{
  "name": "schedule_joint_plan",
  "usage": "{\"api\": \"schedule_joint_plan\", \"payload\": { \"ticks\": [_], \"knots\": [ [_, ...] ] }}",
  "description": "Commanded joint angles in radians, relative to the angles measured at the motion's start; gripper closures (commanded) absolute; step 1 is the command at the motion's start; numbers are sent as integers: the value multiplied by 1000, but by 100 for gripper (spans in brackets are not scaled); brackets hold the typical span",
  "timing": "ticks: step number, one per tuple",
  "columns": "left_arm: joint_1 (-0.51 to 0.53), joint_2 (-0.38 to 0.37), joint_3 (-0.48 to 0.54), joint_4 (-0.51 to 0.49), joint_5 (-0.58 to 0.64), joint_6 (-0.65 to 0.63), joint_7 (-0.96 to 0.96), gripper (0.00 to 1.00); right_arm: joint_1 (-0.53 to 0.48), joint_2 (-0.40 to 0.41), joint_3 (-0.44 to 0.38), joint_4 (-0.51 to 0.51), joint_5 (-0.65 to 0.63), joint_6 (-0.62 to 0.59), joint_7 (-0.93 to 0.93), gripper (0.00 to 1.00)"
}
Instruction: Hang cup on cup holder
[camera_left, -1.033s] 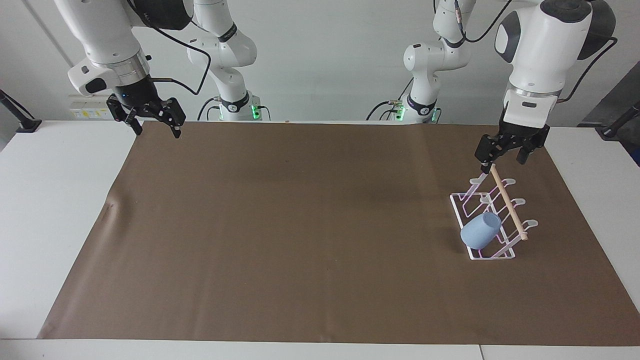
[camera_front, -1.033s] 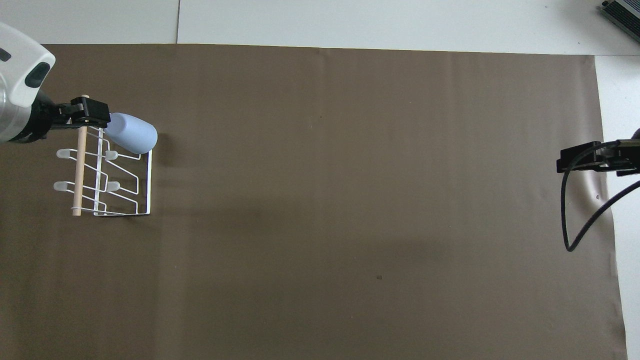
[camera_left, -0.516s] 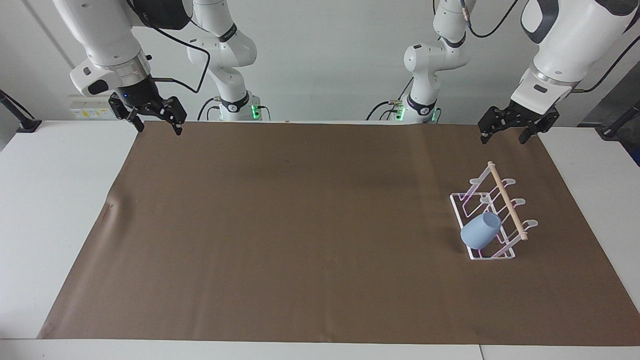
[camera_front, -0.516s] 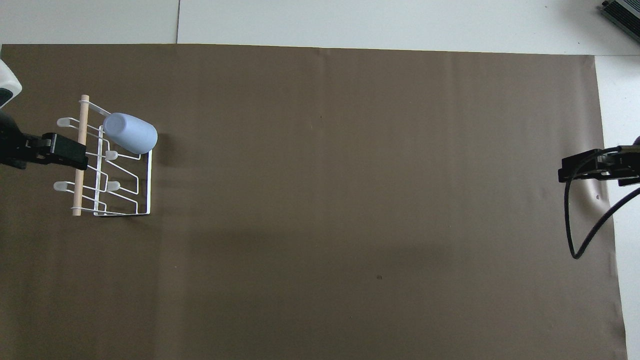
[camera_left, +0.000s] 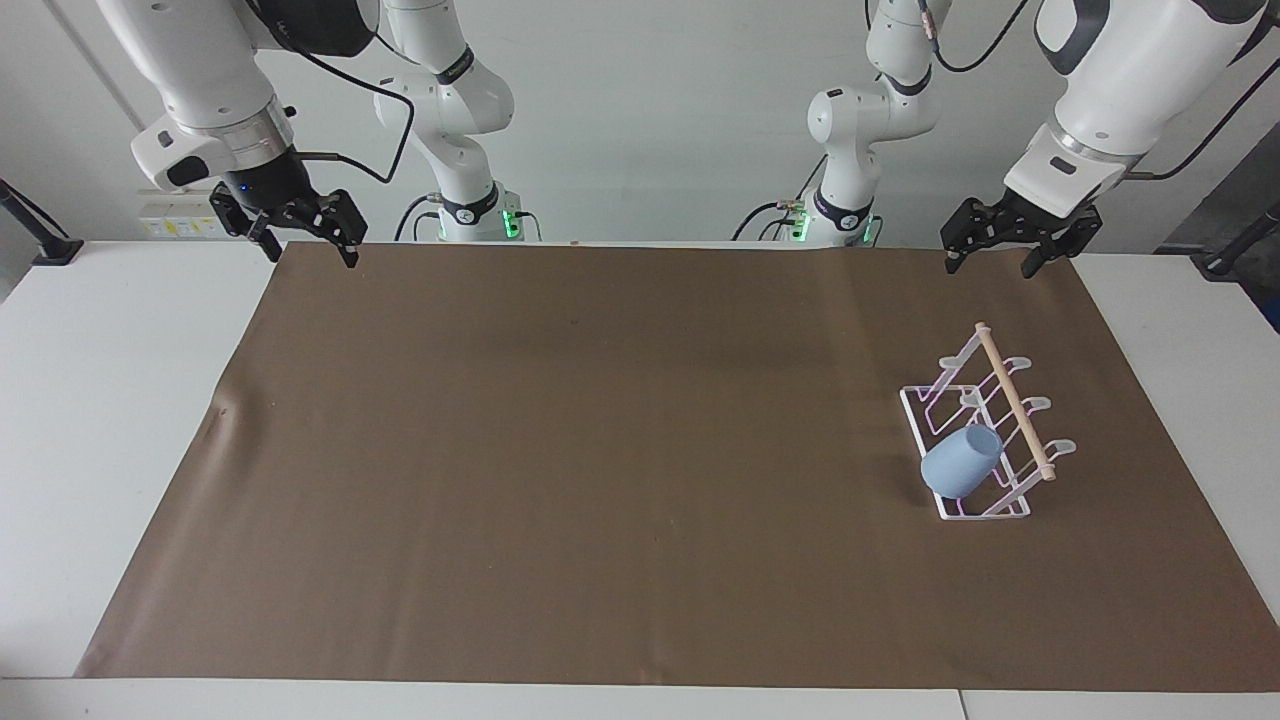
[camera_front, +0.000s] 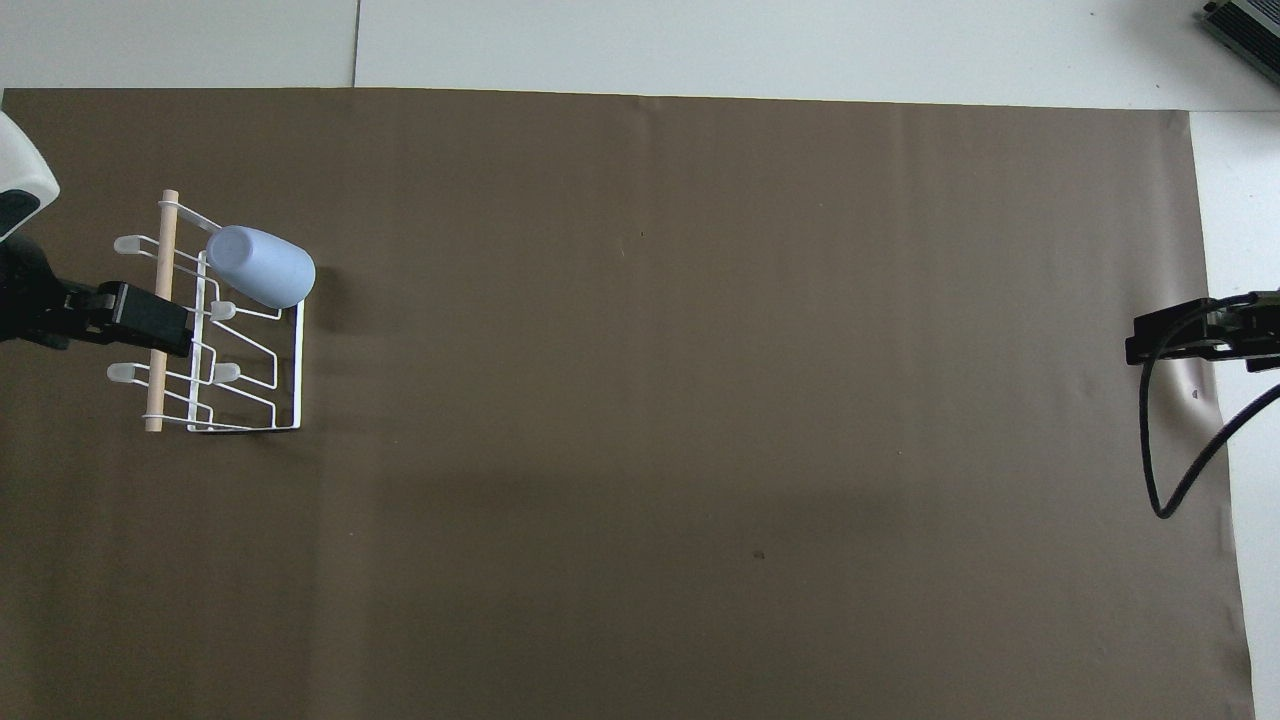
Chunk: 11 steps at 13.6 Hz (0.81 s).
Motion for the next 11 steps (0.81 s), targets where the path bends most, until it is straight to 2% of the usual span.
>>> {"api": "schedule_joint_plan", "payload": {
  "ticks": [1,4,5,6,11],
  "knots": [
    [-85,-26,97,7,-15,-17,19,0,-4,-2,2,3,-13,1,-19,0],
    [-125,-26,135,6,-16,-23,18,0,-4,-2,2,0,-13,2,-17,0],
    [-173,-26,195,6,-16,-26,18,0,-4,-2,2,0,-13,2,-19,0],
    [-182,-26,212,6,-21,-31,18,0,-4,-2,2,0,-13,2,-17,0],
    [-175,-26,204,4,-24,-43,15,0,-4,-2,2,0,-13,2,-19,0]
  ]
}}
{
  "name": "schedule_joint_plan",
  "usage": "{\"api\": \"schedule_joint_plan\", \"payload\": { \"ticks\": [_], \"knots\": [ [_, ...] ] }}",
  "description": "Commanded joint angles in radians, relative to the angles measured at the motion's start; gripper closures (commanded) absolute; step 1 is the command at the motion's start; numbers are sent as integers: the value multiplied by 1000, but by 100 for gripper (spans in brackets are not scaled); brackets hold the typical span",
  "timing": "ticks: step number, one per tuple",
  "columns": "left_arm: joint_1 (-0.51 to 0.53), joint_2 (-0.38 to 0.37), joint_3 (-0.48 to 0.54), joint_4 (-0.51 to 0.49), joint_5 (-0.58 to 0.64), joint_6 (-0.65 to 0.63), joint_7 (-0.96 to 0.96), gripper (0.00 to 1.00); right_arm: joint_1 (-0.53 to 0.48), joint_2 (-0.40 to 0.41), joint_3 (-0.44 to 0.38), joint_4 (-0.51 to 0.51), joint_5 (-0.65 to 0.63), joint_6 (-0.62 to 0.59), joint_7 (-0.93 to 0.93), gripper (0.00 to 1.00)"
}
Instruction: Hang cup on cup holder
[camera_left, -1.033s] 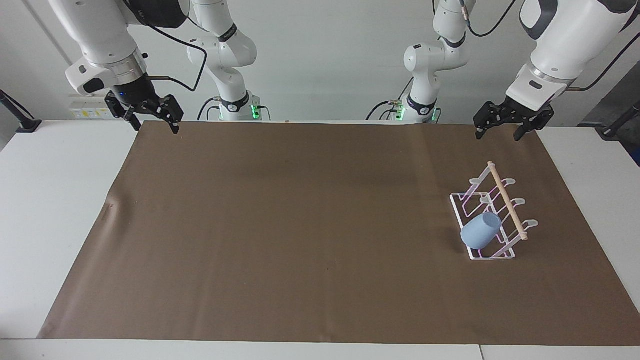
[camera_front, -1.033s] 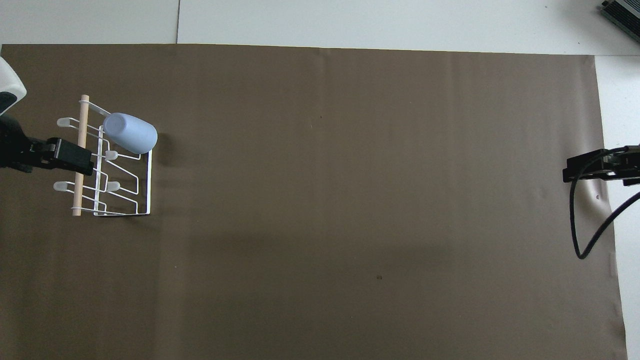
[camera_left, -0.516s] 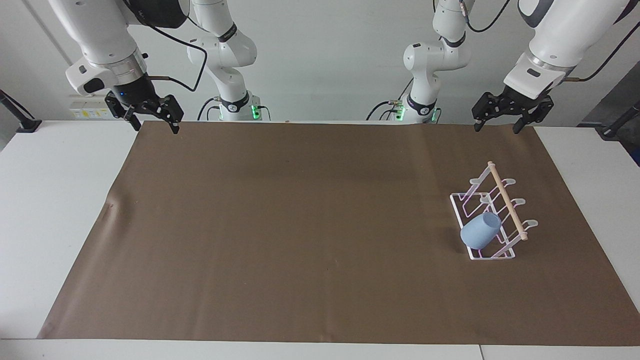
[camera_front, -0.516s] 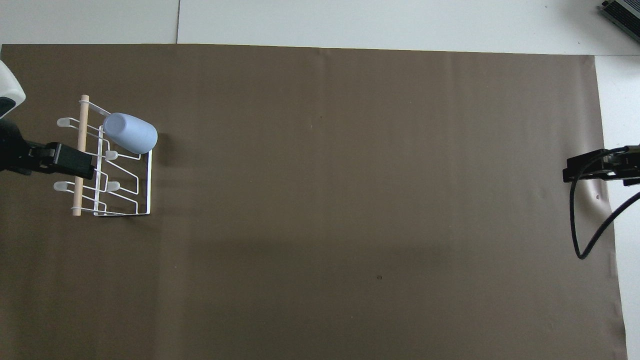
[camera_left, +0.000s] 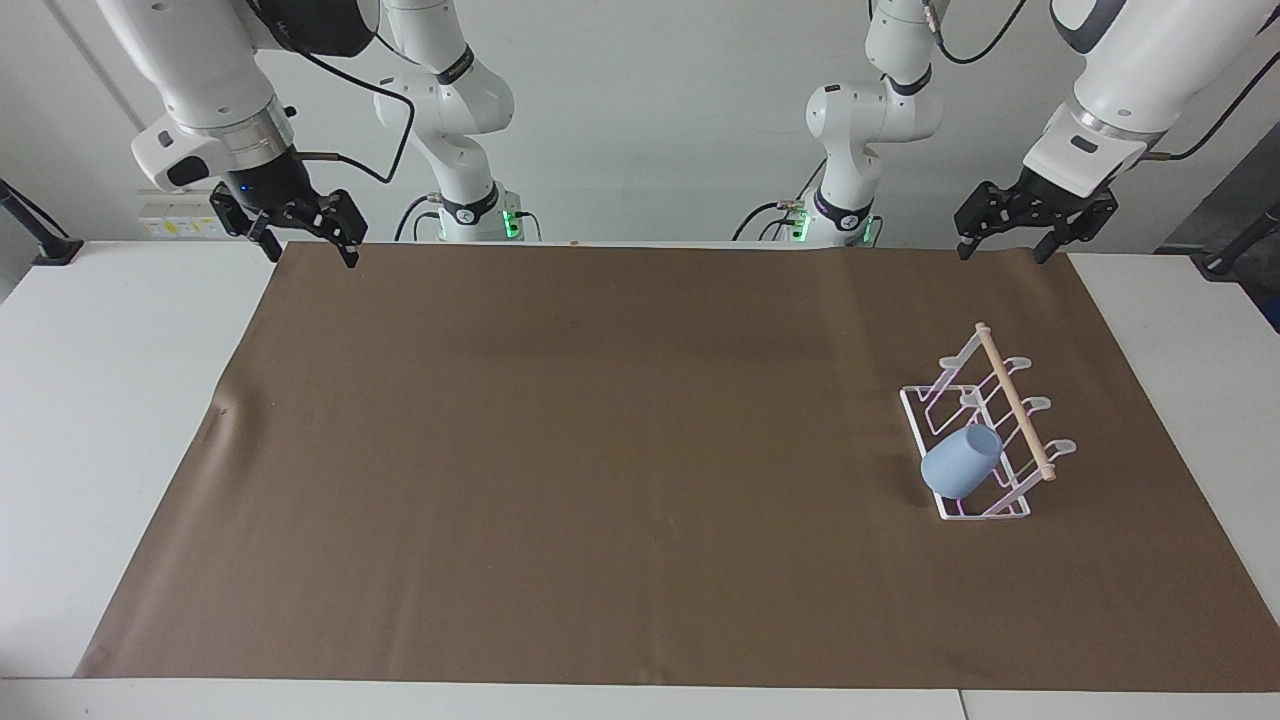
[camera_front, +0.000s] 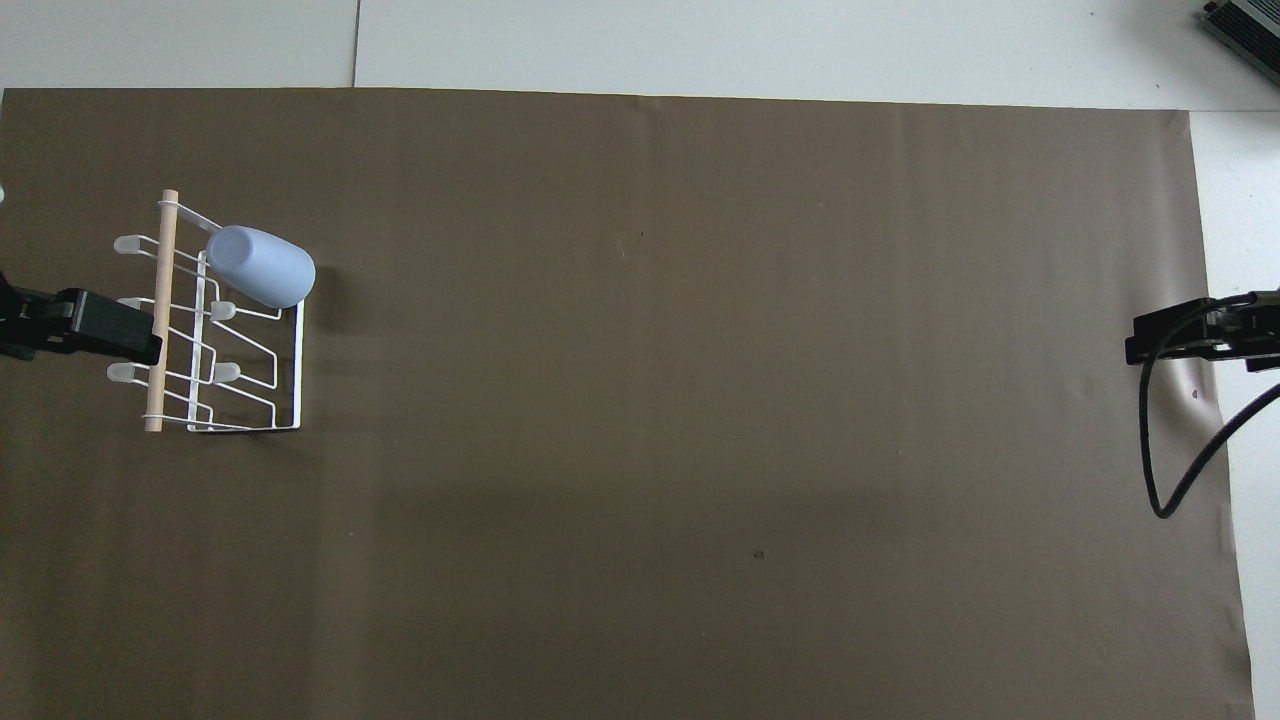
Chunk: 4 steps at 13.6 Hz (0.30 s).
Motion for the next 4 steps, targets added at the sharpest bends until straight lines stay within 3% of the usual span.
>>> {"api": "schedule_joint_plan", "payload": {
  "ticks": [1,4],
  "knots": [
    [-22,-4,16,2,-13,-22,9,0,-4,-2,2,0,-13,2,-19,0],
    [-33,-7,16,-8,-13,-11,9,0,-5,-7,-1,0,-13,-1,-20,0]
  ]
}}
